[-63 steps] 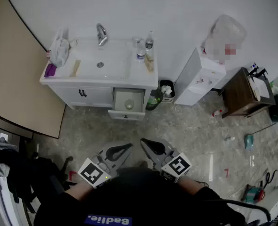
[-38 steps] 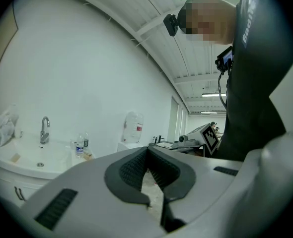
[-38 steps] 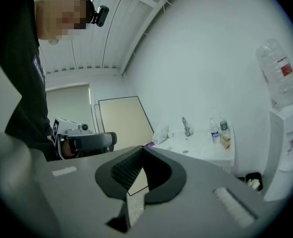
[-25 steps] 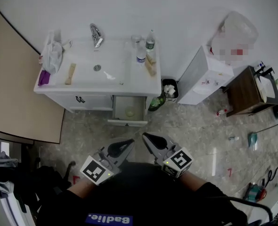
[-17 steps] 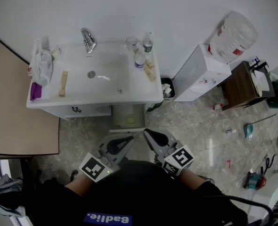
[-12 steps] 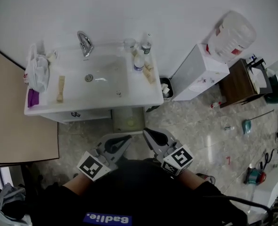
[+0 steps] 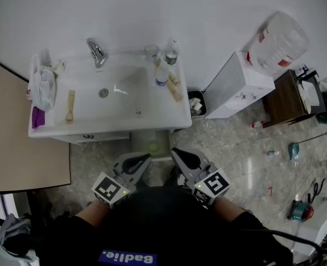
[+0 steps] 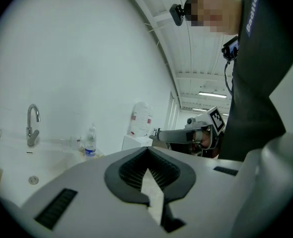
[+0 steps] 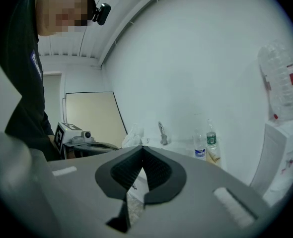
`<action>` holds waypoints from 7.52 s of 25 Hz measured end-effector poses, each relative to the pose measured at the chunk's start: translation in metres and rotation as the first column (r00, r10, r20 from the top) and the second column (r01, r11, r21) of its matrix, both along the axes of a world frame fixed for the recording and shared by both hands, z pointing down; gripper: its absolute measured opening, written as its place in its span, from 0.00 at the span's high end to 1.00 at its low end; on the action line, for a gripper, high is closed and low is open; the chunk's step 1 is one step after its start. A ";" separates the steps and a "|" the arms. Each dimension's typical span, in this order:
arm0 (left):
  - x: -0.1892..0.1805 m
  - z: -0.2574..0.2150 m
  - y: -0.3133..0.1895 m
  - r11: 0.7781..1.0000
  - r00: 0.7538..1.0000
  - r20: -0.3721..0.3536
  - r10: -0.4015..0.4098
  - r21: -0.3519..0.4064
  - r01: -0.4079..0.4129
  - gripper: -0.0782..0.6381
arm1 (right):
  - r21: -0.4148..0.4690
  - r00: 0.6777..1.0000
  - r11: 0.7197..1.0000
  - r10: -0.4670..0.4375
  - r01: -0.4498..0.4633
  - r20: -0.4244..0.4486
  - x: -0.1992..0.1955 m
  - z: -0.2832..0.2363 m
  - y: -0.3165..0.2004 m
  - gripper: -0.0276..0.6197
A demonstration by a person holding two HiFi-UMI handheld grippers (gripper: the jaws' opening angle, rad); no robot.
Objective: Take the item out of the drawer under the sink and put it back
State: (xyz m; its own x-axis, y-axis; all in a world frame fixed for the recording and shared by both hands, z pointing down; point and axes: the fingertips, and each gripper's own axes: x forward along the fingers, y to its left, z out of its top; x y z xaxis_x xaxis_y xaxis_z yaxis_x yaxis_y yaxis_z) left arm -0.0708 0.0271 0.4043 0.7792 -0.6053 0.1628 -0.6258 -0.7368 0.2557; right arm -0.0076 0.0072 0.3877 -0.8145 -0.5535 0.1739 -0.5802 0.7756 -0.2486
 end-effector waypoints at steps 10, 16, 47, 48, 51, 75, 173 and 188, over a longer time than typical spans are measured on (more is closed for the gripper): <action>0.014 0.079 -0.039 0.981 0.988 0.116 -0.106 -0.148 0.123 0.88 | -0.011 1.000 1.000 -0.020 0.019 -0.024 0.043 0.010 -0.033 0.95; 0.019 0.161 -0.053 0.945 0.973 0.219 -0.071 -0.296 0.136 0.88 | -0.049 0.998 0.999 0.004 -0.007 -0.062 0.070 0.032 -0.042 0.95; 0.005 0.435 -0.083 0.787 0.756 0.629 0.179 -0.553 0.274 0.75 | -0.169 0.949 0.953 0.209 -0.252 -0.237 0.164 0.082 -0.038 0.95; 0.005 0.441 -0.085 0.788 0.747 0.637 0.189 -0.552 0.271 0.75 | -0.176 0.946 0.949 0.219 -0.264 -0.239 0.166 0.083 -0.039 0.95; 0.007 0.455 -0.091 0.799 0.723 0.658 0.212 -0.543 0.260 0.75 | -0.173 0.937 0.947 0.217 -0.270 -0.275 0.177 0.092 -0.034 0.95; 0.004 0.474 -0.099 0.811 0.628 0.723 0.288 -0.533 0.242 0.86 | -0.211 0.938 0.939 0.209 -0.271 -0.275 0.196 0.097 -0.040 0.95; 0.003 0.230 -0.065 0.954 0.897 0.441 -0.021 -0.261 0.150 0.86 | -0.068 0.970 0.976 0.196 -0.207 -0.142 0.110 0.037 -0.020 0.95; -0.002 0.386 -0.090 0.836 0.819 0.570 0.059 -0.477 0.272 0.86 | -0.163 0.948 0.950 0.228 -0.266 -0.220 0.155 0.067 -0.019 0.95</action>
